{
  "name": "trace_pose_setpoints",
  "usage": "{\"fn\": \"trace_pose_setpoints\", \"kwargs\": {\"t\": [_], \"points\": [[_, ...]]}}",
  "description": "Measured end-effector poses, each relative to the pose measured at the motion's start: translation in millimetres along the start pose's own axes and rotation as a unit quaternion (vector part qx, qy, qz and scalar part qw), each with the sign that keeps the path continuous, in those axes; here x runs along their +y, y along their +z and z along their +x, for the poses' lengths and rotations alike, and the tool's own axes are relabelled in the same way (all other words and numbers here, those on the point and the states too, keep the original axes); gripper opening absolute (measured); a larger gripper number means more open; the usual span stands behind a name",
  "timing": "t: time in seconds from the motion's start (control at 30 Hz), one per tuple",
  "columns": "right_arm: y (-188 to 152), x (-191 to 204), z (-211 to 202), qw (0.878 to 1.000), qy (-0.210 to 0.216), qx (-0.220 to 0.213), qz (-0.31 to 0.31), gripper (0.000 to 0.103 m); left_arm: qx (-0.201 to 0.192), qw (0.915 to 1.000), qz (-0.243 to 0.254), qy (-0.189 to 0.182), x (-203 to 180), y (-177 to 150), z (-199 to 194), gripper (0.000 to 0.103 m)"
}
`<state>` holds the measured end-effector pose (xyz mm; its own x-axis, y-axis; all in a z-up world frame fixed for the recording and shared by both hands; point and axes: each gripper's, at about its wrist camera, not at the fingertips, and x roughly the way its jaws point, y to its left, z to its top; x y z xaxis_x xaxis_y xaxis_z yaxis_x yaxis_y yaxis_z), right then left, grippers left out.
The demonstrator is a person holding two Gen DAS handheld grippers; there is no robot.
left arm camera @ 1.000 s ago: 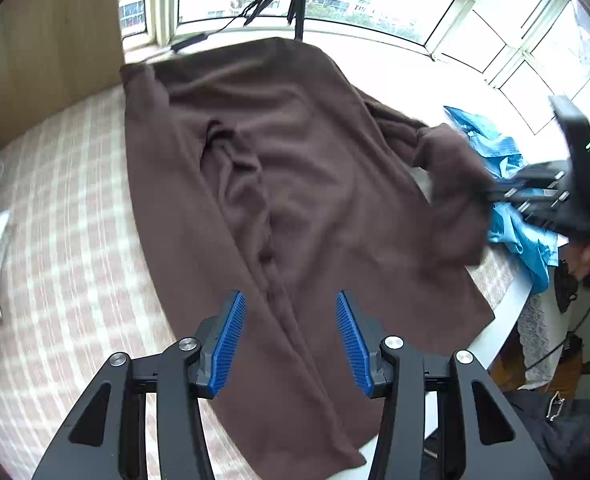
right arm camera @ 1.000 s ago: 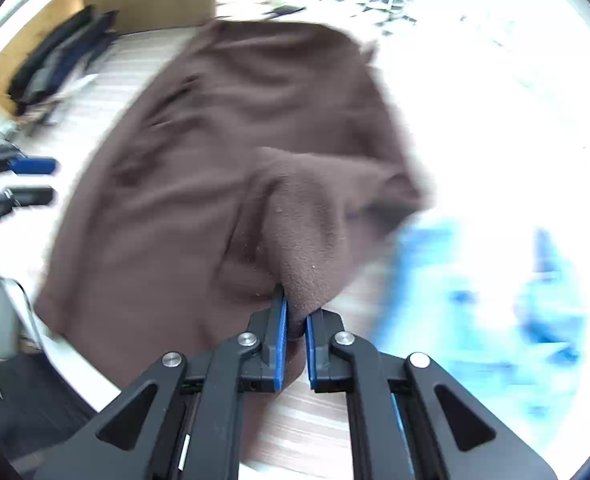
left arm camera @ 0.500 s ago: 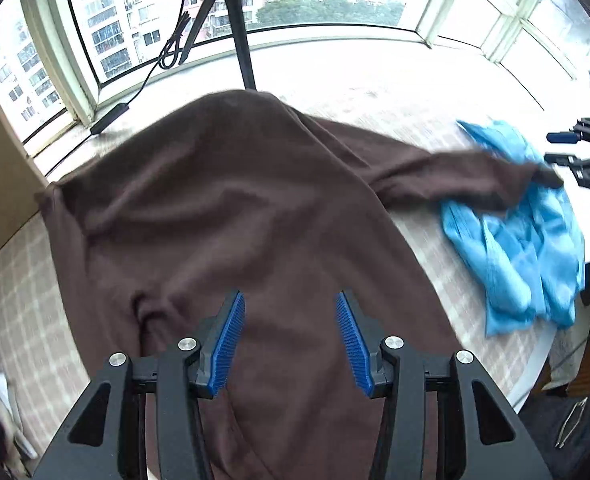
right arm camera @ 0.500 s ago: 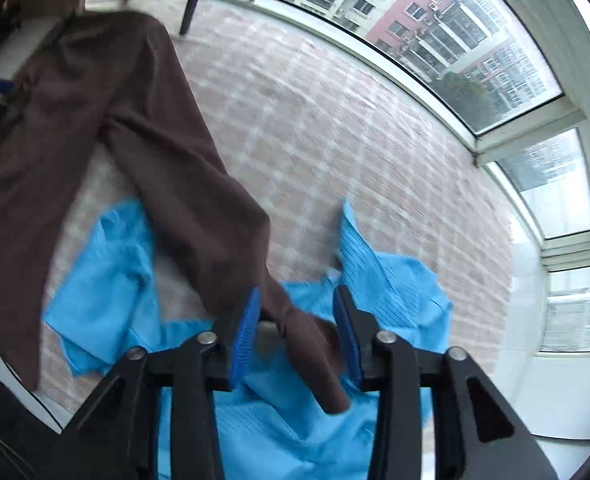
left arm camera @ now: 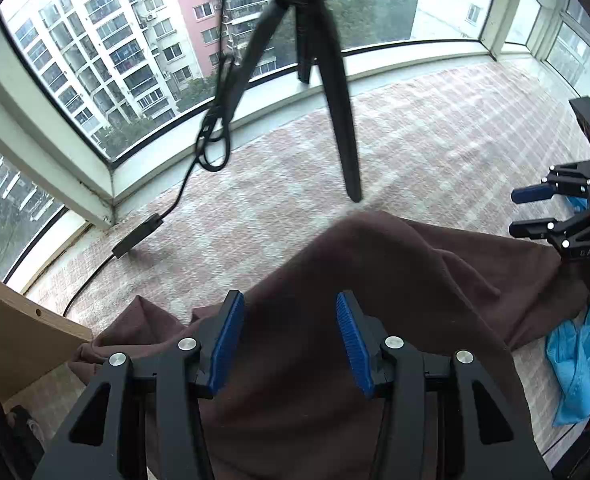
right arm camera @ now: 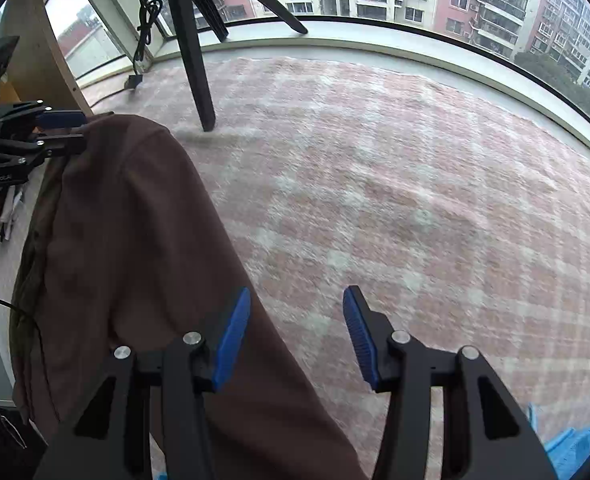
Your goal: Fold clothes
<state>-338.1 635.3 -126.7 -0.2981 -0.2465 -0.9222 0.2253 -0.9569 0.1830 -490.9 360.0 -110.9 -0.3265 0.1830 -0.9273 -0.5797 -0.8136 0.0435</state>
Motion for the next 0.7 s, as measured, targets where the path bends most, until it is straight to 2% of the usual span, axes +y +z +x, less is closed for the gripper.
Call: {"fn": "trace_pose_setpoints", "kwargs": {"t": [0.07,0.23,0.27,0.3,0.37,0.43,0.5,0.57,0.63,0.7], "points": [[5.7,8.6,14.7,1.0,0.014,-0.003,-0.007,0.049,0.001,0.9999,-0.011,-0.008,16.2,-6.0,2.7,0.046],[7.9,40.9,25.7,0.998,-0.004,-0.026,-0.05,0.049,0.006,0.9999,0.011,-0.01,30.6,-14.5,9.6,0.046],[6.5,48.1,26.9,0.998,-0.007,-0.03,-0.063,0.033,0.01,0.9997,0.013,-0.016,31.9,-15.3,11.8,0.046],[5.2,54.3,26.7,0.997,-0.018,-0.033,-0.073,0.004,0.015,0.9995,0.015,-0.021,33.1,-16.1,14.0,0.046],[2.0,60.4,16.7,0.996,-0.027,-0.041,-0.073,0.004,0.011,0.9994,0.022,-0.025,36.5,-22.1,10.5,0.046],[-3.5,61.3,-6.6,0.995,-0.011,-0.08,-0.052,0.004,-0.005,0.9995,0.018,-0.025,44.1,-27.0,-1.6,0.046],[-8.4,64.5,-26.2,0.994,0.01,-0.101,-0.047,0.004,-0.019,0.9993,0.012,-0.029,53.5,-28.7,-11.4,0.046],[-6.8,68.8,-30.4,0.994,0.014,-0.093,-0.054,0.004,-0.022,0.9989,0.017,-0.038,55.9,-25.7,-11.4,0.047],[-1.5,73.1,-26.6,0.995,0.005,-0.078,-0.065,0.008,-0.014,0.9985,0.036,-0.04,48.7,-19.9,-3.5,0.047],[6.6,72.1,-15.8,0.995,-0.003,-0.065,-0.074,0.009,-0.009,0.9967,0.056,-0.057,36.7,-13.7,8.7,0.047]]}}
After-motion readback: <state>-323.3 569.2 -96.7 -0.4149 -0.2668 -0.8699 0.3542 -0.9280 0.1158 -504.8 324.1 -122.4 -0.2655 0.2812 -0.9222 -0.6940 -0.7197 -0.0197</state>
